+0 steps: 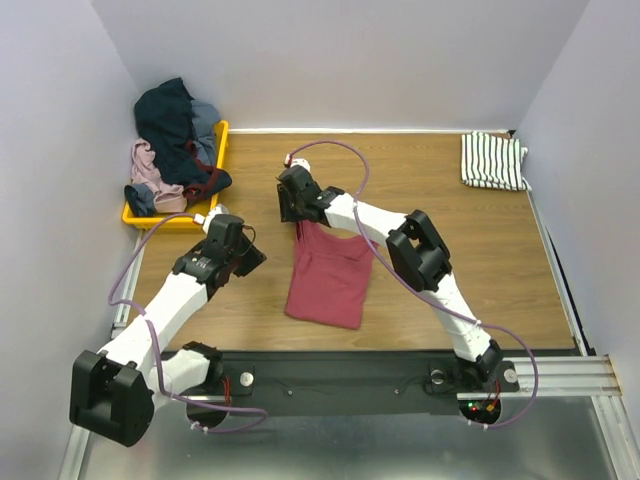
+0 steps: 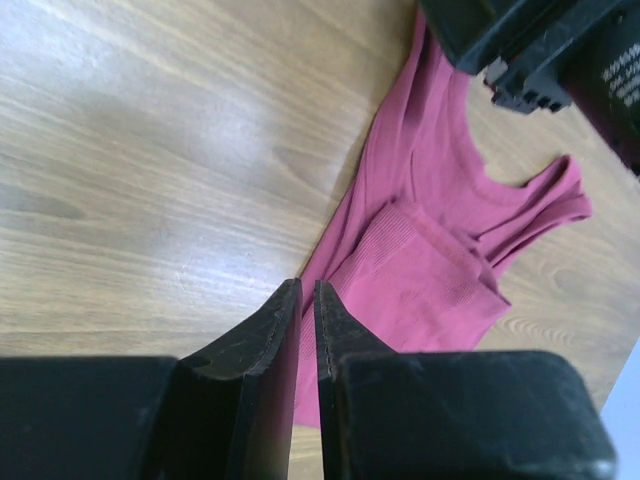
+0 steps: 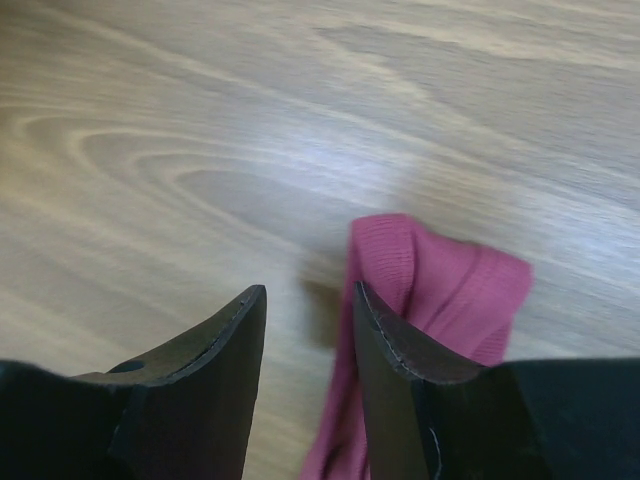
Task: Fold and stack the tank tops
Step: Fold the tank top
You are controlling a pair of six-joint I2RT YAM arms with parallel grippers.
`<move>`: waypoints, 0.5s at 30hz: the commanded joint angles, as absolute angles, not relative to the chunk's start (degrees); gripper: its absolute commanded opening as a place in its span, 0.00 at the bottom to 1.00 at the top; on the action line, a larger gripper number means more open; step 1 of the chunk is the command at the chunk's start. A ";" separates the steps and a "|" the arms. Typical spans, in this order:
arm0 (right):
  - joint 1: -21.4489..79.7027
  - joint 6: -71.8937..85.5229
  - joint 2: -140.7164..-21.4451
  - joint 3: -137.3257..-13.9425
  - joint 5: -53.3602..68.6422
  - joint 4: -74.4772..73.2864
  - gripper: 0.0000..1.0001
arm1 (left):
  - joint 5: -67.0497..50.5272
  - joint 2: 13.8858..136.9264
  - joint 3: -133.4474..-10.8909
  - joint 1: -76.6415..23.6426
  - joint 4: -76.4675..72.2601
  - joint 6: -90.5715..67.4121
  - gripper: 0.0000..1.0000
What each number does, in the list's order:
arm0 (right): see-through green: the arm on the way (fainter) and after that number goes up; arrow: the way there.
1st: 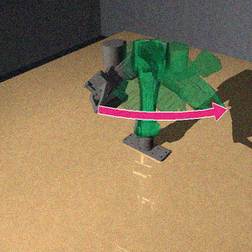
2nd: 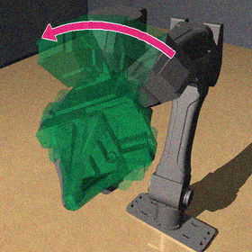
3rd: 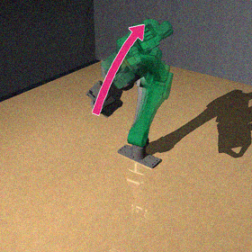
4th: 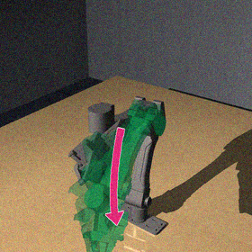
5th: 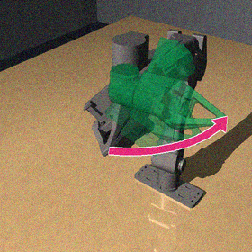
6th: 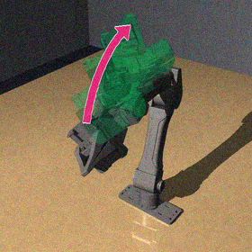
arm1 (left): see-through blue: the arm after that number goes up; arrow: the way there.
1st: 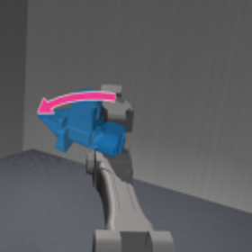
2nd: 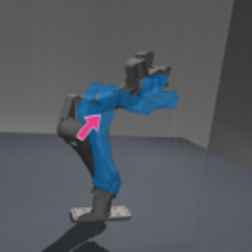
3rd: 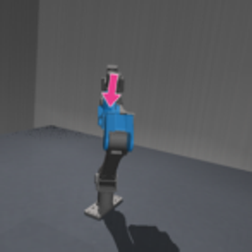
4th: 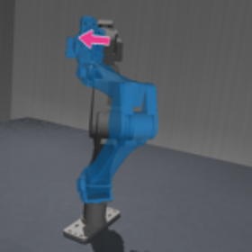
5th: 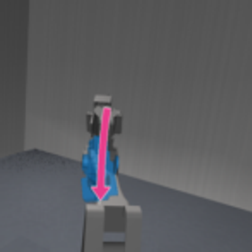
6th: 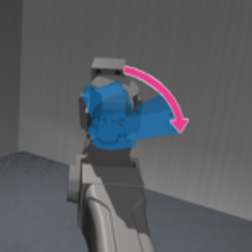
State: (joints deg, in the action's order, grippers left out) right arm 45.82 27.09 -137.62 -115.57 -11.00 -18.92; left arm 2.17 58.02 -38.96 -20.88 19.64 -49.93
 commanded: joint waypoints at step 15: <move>49.83 21.97 -135.97 -119.09 -25.31 -19.25 0.46 | -3.52 59.77 -34.37 -20.65 13.18 -47.90 0.22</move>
